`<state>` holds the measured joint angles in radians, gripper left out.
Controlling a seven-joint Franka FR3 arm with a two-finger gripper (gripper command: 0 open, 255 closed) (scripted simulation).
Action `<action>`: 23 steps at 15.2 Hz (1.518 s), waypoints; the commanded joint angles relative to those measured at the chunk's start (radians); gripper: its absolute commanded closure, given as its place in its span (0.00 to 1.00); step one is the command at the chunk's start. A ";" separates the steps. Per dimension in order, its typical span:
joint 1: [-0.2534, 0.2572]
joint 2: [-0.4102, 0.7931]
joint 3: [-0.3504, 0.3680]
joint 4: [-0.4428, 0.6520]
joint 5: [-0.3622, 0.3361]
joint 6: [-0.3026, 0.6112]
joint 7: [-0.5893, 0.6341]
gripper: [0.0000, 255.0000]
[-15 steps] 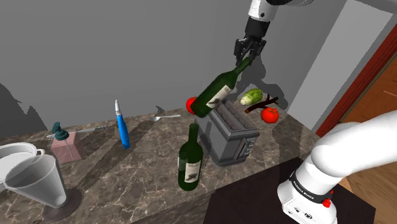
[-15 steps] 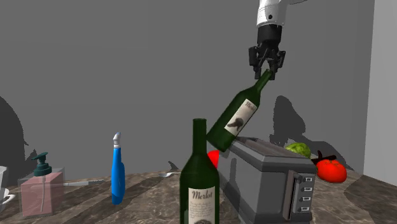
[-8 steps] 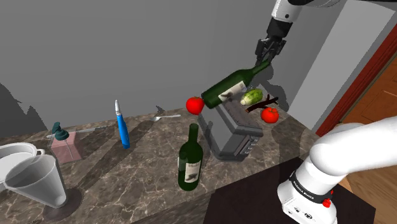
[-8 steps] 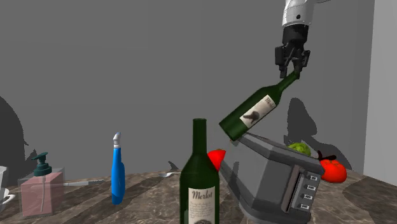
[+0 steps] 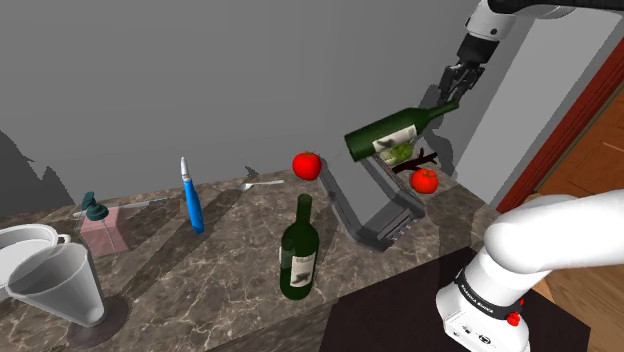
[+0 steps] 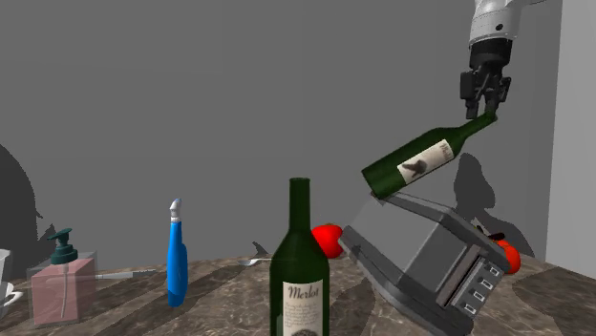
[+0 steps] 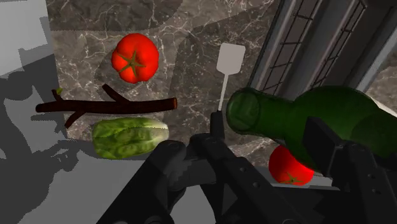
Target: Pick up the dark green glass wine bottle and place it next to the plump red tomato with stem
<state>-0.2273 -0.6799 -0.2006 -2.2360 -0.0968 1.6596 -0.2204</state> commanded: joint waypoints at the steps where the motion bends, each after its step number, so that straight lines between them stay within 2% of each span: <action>1: -0.013 0.000 -0.035 0.012 -0.020 -0.012 -0.043 1.00; 13: -0.071 0.079 -0.301 0.133 -0.123 -0.021 -0.342 1.00; 14: -0.070 0.063 -0.276 0.110 -0.117 -0.016 -0.313 1.00; 15: -0.070 0.064 -0.276 0.110 -0.117 -0.016 -0.313 0.00; 19: -0.084 -0.086 -0.386 -0.082 -0.111 0.121 -0.455 0.00; 23: -0.091 -0.197 -0.532 -0.230 -0.112 0.240 -0.617 0.00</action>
<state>-0.3169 -0.8490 -0.6924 -2.4290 -0.2075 1.8683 -0.7902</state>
